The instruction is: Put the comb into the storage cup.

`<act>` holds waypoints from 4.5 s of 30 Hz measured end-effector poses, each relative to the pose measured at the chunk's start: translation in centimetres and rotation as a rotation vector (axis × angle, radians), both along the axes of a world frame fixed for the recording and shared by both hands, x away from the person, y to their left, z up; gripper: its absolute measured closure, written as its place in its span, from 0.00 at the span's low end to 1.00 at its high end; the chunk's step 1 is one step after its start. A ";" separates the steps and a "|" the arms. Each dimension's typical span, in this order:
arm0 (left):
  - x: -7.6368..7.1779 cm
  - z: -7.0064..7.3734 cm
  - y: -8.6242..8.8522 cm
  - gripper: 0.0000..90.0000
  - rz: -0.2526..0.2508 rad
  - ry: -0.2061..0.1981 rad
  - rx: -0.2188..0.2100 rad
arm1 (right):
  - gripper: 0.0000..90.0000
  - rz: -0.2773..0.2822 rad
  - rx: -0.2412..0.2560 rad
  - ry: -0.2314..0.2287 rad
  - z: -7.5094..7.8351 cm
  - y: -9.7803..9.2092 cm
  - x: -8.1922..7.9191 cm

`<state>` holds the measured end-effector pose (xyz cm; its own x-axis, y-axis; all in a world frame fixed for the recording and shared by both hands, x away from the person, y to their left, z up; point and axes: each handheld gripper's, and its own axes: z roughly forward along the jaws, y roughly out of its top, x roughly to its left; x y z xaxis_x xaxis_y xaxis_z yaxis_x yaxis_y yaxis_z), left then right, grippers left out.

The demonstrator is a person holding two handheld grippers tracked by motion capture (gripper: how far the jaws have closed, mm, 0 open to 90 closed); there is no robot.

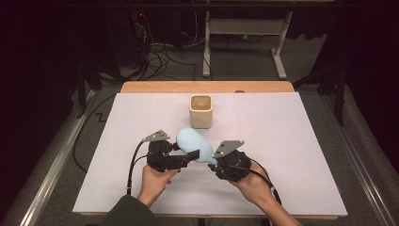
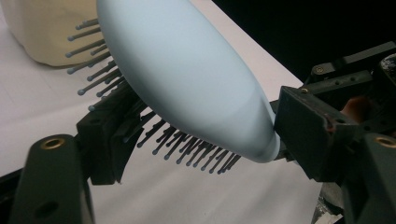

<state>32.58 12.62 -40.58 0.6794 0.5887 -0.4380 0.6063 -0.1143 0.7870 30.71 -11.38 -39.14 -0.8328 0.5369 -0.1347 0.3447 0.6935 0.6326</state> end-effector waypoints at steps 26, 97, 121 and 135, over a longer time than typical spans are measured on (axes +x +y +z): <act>-0.7 4.2 0.3 0.58 -0.081 -0.081 -0.004 | 0.78 -0.016 0.038 0.015 -0.6 0.8 1.2; 0.5 7.8 1.6 0.65 -0.018 -0.190 0.054 | 0.37 -0.160 0.291 -0.085 -1.6 -9.1 -0.8; 2.2 10.0 2.2 0.65 0.013 -0.196 0.048 | 0.36 -0.310 0.406 -0.187 -4.2 -16.6 -4.5; 4.4 11.8 2.2 0.65 0.045 -0.214 0.048 | 0.36 -0.349 0.430 -0.204 -6.1 -18.7 -6.1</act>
<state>37.00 14.84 -28.73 0.7265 0.6371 -0.2575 0.4318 -0.1318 0.8923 24.61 -30.04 -45.23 -0.5771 0.8165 0.0168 0.3486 0.2276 0.9092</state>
